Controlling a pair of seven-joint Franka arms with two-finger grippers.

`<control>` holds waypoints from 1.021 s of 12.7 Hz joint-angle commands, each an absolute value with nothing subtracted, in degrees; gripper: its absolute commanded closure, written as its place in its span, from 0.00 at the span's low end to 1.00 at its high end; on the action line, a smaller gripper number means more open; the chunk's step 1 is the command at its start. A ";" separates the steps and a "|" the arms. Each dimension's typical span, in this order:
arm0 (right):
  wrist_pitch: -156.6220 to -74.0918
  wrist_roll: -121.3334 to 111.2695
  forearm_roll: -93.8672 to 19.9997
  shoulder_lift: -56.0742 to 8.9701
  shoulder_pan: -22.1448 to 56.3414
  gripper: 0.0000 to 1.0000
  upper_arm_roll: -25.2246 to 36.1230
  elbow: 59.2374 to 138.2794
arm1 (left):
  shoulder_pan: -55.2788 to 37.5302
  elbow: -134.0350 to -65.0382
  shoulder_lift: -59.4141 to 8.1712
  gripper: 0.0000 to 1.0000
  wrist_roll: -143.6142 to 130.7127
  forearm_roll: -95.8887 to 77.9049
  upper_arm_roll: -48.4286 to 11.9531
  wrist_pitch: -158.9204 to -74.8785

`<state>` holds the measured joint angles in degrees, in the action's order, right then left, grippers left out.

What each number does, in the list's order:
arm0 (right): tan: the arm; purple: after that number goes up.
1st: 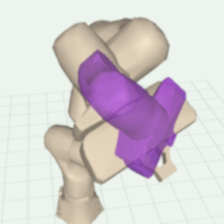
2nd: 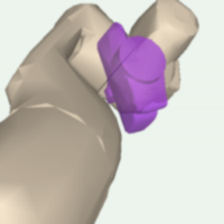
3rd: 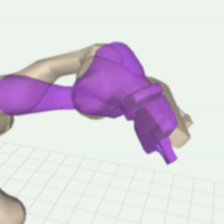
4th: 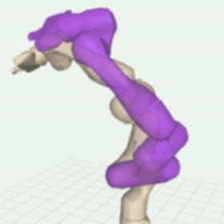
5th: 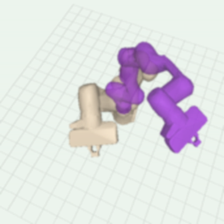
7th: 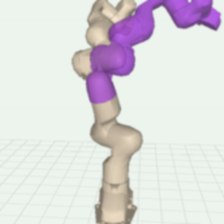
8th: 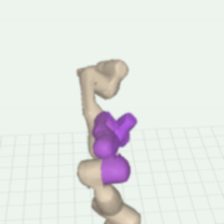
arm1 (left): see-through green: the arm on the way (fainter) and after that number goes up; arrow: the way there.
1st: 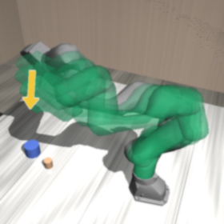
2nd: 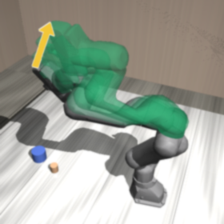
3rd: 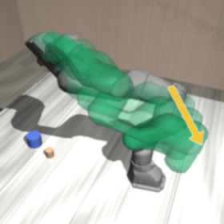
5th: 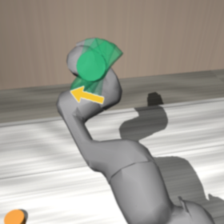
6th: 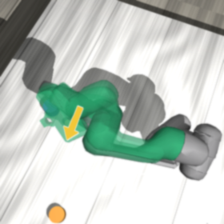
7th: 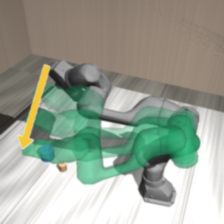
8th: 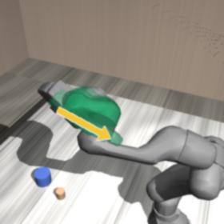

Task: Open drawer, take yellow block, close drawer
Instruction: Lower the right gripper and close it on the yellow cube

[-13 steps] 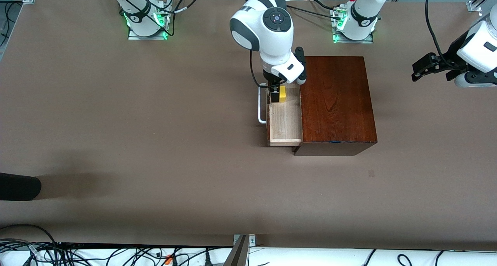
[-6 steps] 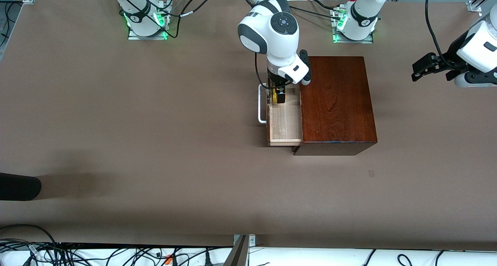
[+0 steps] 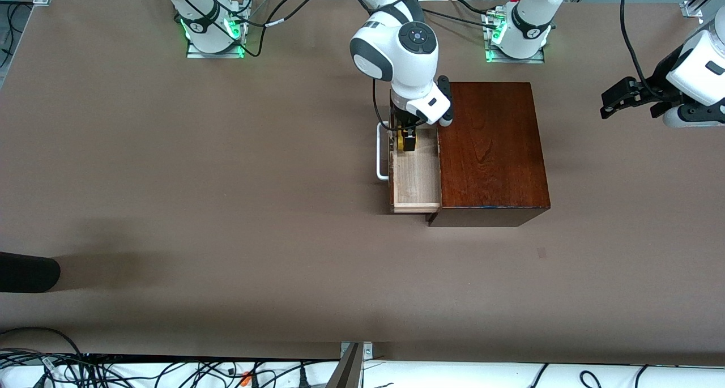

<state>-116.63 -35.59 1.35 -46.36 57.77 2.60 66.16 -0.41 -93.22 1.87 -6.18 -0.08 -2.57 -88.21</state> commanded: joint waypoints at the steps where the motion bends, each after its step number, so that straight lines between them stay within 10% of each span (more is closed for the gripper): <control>1: -116.63 -34.28 3.77 -47.99 58.62 0.11 3.08 64.07 | 0.09 -93.43 2.37 0.00 -4.83 -1.84 -2.64 -87.71; 5: -116.02 -34.02 4.40 -47.55 58.71 0.77 3.25 63.99 | 0.00 -93.43 2.37 0.00 -4.75 -1.76 -2.64 -87.71; 8: -114.79 -29.63 4.31 -47.29 58.62 0.96 3.34 63.64 | 0.00 -93.43 2.37 0.00 -4.75 -1.76 -2.64 -87.71; 13: -106.19 -21.90 3.87 -45.01 58.54 0.98 2.99 58.10 | 0.00 -93.43 2.37 0.00 -4.75 -1.84 -2.64 -87.71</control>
<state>-109.98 -25.61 3.40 -46.67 58.15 2.91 60.32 -0.41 -93.22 1.87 -6.18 -0.14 -2.57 -88.21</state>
